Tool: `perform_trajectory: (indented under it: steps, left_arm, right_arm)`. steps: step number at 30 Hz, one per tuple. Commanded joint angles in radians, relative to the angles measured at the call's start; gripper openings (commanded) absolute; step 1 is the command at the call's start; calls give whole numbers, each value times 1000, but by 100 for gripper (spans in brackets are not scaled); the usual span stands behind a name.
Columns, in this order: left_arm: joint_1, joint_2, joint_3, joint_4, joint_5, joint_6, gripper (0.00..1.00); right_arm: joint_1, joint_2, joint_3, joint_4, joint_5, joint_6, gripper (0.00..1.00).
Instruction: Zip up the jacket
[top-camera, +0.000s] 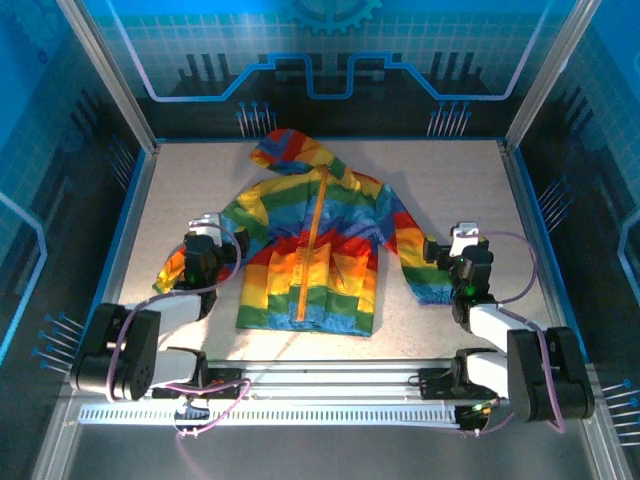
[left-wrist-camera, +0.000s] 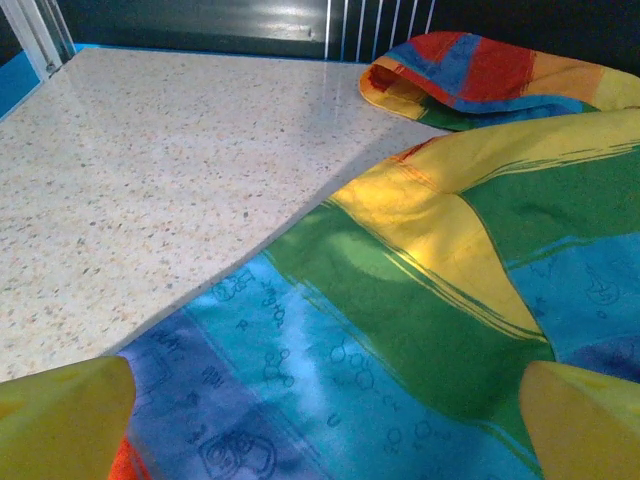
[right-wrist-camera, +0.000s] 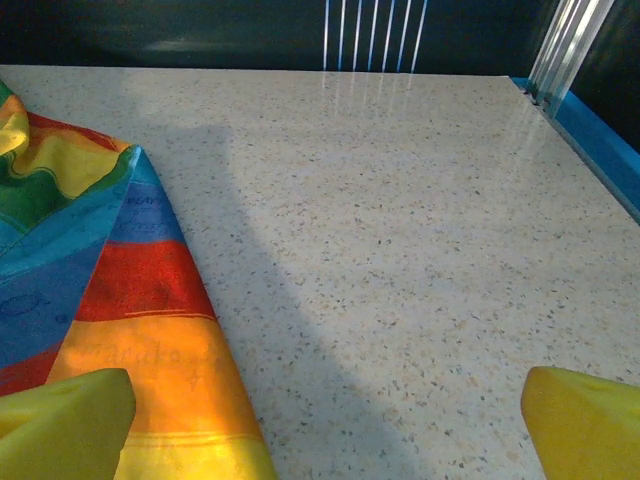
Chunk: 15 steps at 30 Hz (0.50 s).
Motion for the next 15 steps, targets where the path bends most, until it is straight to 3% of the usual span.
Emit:
perform_trajectory:
  steps: [1,7,12,15]
  left_arm:
    - [13,84,-17,235,-22,49,99]
    - [13,280,-45,497,-50,63,99]
    - [28,248,78,207,-47,31,99]
    - [68,242,73,211,19,2,99]
  right_arm:
    - [-20,47,7,170,-43,11,100]
    - [-31,94,64,120,-90,11,100]
    - [-40,148,82,155,-136,39,100]
    - [-40,267,62,317,-178,40,100]
